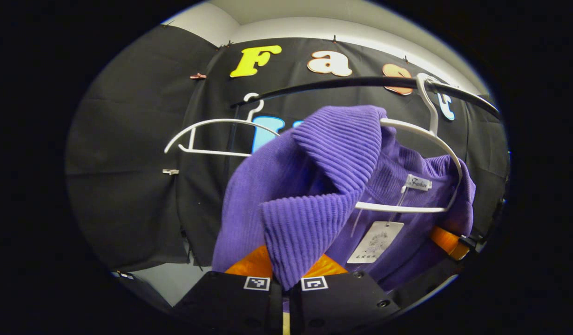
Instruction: Grasp the clothes on the hanger with both hands and then place them into the laundry hamper below.
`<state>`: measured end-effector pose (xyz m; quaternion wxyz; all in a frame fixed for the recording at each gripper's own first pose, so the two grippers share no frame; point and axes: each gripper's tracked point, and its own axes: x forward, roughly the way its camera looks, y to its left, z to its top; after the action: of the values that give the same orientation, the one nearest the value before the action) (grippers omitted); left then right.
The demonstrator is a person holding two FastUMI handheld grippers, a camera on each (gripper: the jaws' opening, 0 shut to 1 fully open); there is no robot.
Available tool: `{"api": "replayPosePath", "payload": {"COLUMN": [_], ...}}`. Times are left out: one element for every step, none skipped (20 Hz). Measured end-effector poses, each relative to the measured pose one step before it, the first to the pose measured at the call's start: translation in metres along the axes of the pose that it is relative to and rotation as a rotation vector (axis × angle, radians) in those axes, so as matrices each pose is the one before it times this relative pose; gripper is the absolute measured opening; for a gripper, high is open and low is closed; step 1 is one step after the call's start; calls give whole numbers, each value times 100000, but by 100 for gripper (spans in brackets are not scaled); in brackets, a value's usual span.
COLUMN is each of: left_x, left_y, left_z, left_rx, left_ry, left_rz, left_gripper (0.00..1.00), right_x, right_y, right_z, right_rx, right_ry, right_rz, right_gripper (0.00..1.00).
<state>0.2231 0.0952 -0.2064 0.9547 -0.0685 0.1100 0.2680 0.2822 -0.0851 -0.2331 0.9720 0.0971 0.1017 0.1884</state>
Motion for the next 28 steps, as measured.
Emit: {"api": "replayPosePath", "payload": {"left_x": [-324,-325,-281,-261,-210,-196,-186,-93,-72,89,100,244,235,429,404,509,496,539,596,679,659,566,430,438,181,118,43,75], "left_y": [976,844,790,579,517,420,505,445,533,334,492,535,479,331,232,3,-41,4,-77,-131,-227,-383,-336,-54,-25,-33,-98,-156], "left_z": [565,550,772,770,965,858,1051,903,1088,845,919,750,906,568,420,12,-250,-633,-708,-897,-1063,-1045,-942,-1063,-924,-1189,-1021,-1109], "left_rx": [-521,-499,-350,-73,239,689,1354,1604,1584,1148,1113,1184,1449,1683,1429,889,821,1138,1398,1007,31,-843,-1391,-1427,-1308,-1213,-925,-487], "left_ry": [-1031,-1033,-1398,-1822,-2121,-2374,-2697,-2743,-2810,-2353,-2390,-2406,-2288,-1893,-1633,-635,272,859,1214,1717,2647,2755,2698,2568,2025,1933,1903,2508], "left_rz": [2591,2300,2047,1687,1392,1471,1539,1564,1164,831,1007,974,1378,1020,714,-174,-65,59,0,-231,-503,-694,-802,-157,49,-409,-184,-205], "left_gripper": [10,10,10,10,12,11,11,11,12,11,11,11,11,11,11,11,11,11,11,11,11,10,10,10,10,10,10,10], "right_x": [-346,-336,-336,-406,-190,-134,-93,-8,66,128,368,363,332,385,406,344,278,200,231,425,306,147,159,187,-42,-36,4,-23], "right_y": [158,-39,-139,-9,-49,-169,-154,-303,-436,-533,-450,-331,-276,-256,-285,-329,-83,13,-165,-350,-109,-14,-174,-295,-113,-154,-321,-695], "right_z": [756,694,867,607,623,701,559,637,705,714,636,759,730,625,240,173,-178,-328,-295,-306,-295,-299,-307,-252,-183,-356,-504,-977], "right_rx": [2772,818,-162,-248,669,1869,2737,2298,1837,1773,1890,1533,375,-1003,-2030,-1984,-2387,-2572,-2259,-1385,-464,-268,-721,-932,-703,-914,-1361,-1515], "right_ry": [-1342,-1561,-1956,-1660,-1614,-1527,-1450,-1709,-2068,-2040,-1913,-2287,-2684,-2192,-1579,-934,430,925,889,1052,1019,1253,925,831,352,919,1562,2733], "right_rz": [1716,553,887,1046,1212,927,832,113,-539,-680,-880,-980,-1233,-1276,-1505,-1737,-858,-513,-830,-770,-452,-474,-549,-764,-308,-474,-794,-1391], "right_gripper": [16,16,16,16,16,16,16,16,16,11,16,11,16,16,16,16,16,16,16,16,11,16,16,16,16,16,16,16]}}
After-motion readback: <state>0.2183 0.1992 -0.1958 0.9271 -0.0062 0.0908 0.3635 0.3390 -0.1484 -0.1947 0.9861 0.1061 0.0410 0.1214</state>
